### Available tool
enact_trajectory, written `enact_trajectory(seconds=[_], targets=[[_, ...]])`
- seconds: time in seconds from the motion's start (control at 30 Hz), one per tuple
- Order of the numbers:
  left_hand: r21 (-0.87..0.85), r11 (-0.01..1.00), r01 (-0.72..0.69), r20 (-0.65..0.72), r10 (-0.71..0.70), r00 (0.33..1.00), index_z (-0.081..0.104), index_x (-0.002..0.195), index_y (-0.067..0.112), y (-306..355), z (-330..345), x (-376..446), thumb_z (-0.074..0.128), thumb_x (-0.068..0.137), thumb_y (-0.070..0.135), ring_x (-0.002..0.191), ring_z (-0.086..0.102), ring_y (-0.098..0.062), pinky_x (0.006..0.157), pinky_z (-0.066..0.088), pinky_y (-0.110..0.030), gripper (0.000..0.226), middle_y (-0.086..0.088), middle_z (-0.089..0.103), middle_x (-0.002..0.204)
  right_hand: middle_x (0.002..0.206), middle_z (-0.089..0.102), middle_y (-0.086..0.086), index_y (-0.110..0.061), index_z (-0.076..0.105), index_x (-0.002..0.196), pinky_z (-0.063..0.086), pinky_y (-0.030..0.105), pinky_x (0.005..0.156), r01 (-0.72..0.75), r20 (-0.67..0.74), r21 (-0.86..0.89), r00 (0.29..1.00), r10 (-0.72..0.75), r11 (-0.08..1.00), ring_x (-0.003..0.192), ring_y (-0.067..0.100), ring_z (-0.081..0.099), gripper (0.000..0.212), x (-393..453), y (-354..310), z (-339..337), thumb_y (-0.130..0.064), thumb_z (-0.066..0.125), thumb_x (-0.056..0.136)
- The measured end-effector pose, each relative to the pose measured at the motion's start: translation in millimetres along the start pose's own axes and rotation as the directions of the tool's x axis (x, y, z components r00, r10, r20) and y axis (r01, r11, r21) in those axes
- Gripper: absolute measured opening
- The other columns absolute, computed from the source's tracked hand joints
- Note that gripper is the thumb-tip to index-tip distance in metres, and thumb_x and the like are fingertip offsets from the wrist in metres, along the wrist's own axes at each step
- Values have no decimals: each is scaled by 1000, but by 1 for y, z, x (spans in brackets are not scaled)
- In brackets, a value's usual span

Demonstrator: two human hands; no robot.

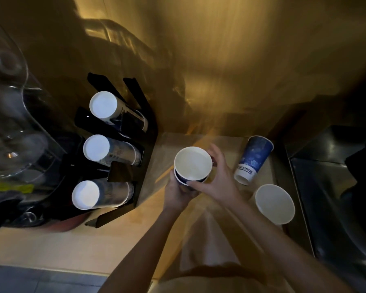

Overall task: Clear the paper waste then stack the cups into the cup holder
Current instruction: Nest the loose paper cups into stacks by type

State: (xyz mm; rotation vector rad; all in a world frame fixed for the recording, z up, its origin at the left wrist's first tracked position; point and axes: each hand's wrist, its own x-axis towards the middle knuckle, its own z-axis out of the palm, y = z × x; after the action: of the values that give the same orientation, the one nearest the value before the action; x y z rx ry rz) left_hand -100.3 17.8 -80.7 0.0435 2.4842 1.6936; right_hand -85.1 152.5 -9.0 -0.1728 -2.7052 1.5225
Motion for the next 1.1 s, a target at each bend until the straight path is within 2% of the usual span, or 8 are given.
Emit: enact_trajectory(seconds=[0.2,0.37,0.47,0.57,0.67,0.83,0.93,1.1], targets=[[13,1000,12,-32,-11,999,38,126,9,-8,2,2,87,54,15,90,51,-8,61,34,8,87,25,47,98,140,46,5,-16,28,141,28,28,101,237,152,-404,970,-191,883,127,19,39,93,2,4,-6,-72,45,68],[44,998,44,-19,-43,999,37,124,13,-12,2,5,88,52,18,86,51,-7,59,36,7,88,21,50,94,128,56,10,-11,41,134,36,35,99,263,145,-508,965,-219,820,117,24,47,62,11,-3,-12,-54,36,89],[61,997,51,-2,-51,999,37,124,13,-13,0,7,88,50,18,94,51,-10,61,36,5,89,11,52,103,113,66,10,-15,54,121,43,39,90,226,168,-485,972,-163,845,104,25,57,40,24,-10,-24,-42,41,94],[73,996,51,-6,-51,999,40,124,12,-14,-1,7,89,49,18,97,48,-8,64,34,0,90,20,50,100,79,70,0,-28,65,81,52,36,70,80,252,-270,968,-10,960,76,16,64,23,41,-11,-50,-39,47,91],[86,994,62,-19,-60,998,40,124,13,-15,0,6,89,49,19,97,48,-5,64,33,2,90,27,48,99,62,65,-4,-24,65,61,46,28,62,-133,110,-203,981,157,970,63,12,61,32,59,7,-78,-30,53,90],[109,988,111,-8,-110,994,39,127,14,-16,0,7,89,50,22,101,50,-9,79,40,-21,92,9,54,110,96,64,26,-2,61,86,50,48,88,-548,-149,37,824,547,835,88,35,61,28,84,64,-105,-30,59,86],[129,987,99,-6,-99,995,41,129,10,-15,0,7,89,51,21,106,54,-13,84,43,-26,92,0,59,117,131,49,28,5,37,127,45,47,99,-645,-290,102,709,643,757,117,41,52,70,92,84,-110,-35,68,79],[149,986,75,13,-78,997,44,127,3,-13,-2,10,89,52,17,114,55,-20,91,44,-27,88,-9,60,122,139,43,23,1,27,136,42,52,102,-754,-148,236,596,789,613,122,38,48,92,100,106,-100,-39,77,69]])
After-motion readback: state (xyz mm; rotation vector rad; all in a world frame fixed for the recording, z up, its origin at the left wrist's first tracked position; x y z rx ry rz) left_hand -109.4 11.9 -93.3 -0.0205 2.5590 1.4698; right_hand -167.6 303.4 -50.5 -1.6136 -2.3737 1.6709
